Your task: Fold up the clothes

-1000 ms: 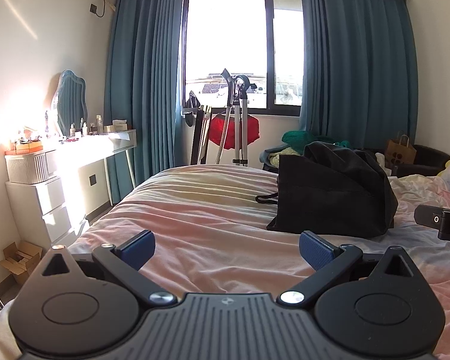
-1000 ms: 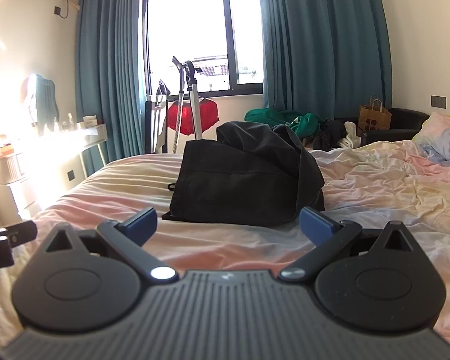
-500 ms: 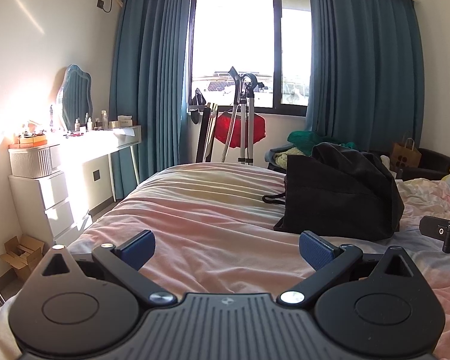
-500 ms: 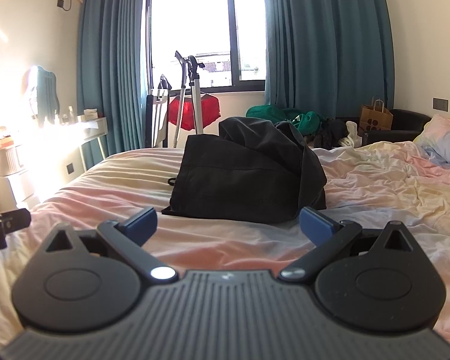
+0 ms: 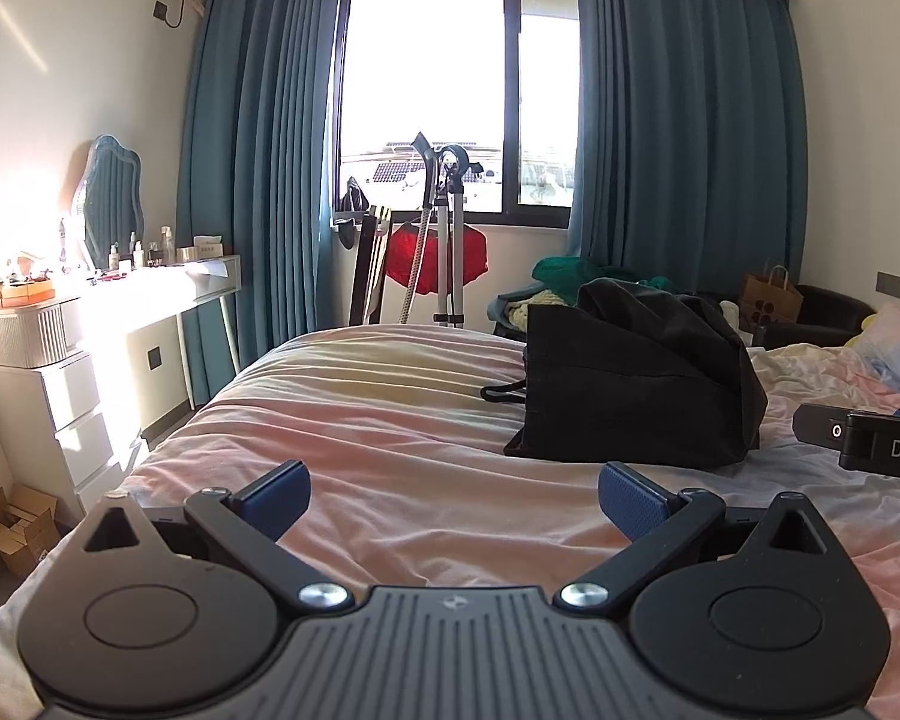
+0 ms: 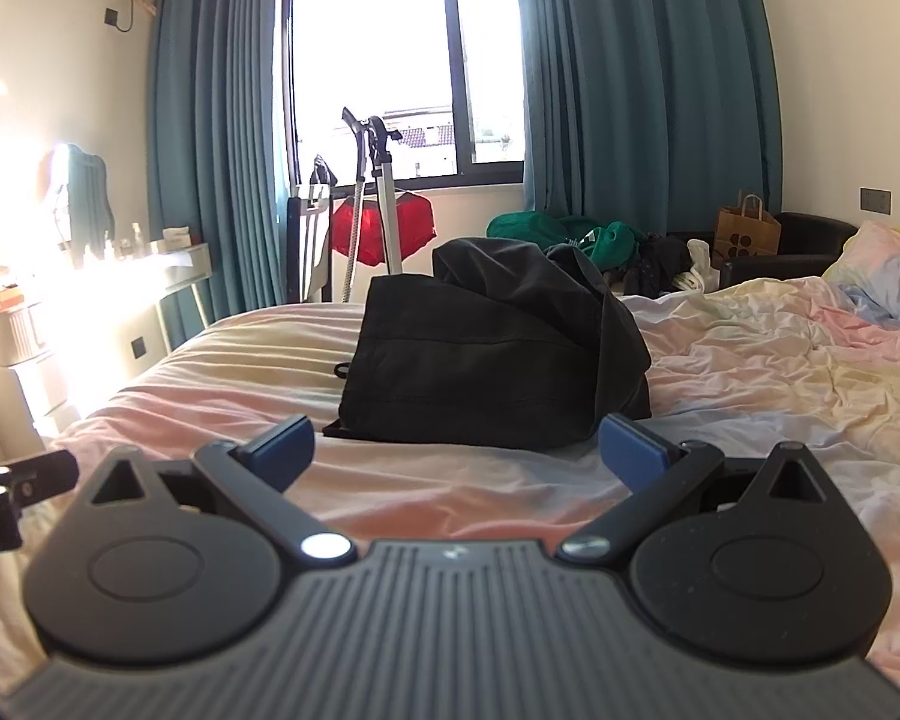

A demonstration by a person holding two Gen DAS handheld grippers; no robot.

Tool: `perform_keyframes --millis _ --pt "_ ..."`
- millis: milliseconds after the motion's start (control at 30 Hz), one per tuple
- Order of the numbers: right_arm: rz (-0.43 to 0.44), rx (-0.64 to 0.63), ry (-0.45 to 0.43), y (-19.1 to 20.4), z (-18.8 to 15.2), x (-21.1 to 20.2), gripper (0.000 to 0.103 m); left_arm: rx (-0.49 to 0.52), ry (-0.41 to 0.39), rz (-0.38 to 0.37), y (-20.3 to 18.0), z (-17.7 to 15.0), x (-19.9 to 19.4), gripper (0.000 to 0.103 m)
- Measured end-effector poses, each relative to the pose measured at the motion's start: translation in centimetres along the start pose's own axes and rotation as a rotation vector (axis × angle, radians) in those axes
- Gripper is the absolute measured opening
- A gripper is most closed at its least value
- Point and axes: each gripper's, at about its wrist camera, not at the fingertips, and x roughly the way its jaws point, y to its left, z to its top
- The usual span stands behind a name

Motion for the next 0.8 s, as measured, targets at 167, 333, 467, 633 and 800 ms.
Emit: perform_keyframes --millis 167,333,467,633,800 --pt "-0.036 -0.012 -0.005 0.1 0.2 -0.3 0.103 -0.026 0.002 -0.011 0.3 0.1 -0.1 0.103" --pt "-0.02 0.004 0.009 -0.1 0.3 -0.4 0.103 -0.061 0.033 -0.066 0.7 0.5 0.1 0.103" --pt "0.017 0.03 0.03 -0.5 -0.1 0.0 0.103 -0.067 0.045 -0.106 0.4 1.2 0.6 0.103" --pt "0.021 0.054 0.041 -1.2 1.4 2.4 0.103 -0.053 0.046 -0.084 1.3 3.9 2.7 0.103" --pt "0.042 0.03 0.04 -1.7 5.2 8.8 0.099 -0.043 0.061 -0.058 2.9 3.8 6.0 0.103"
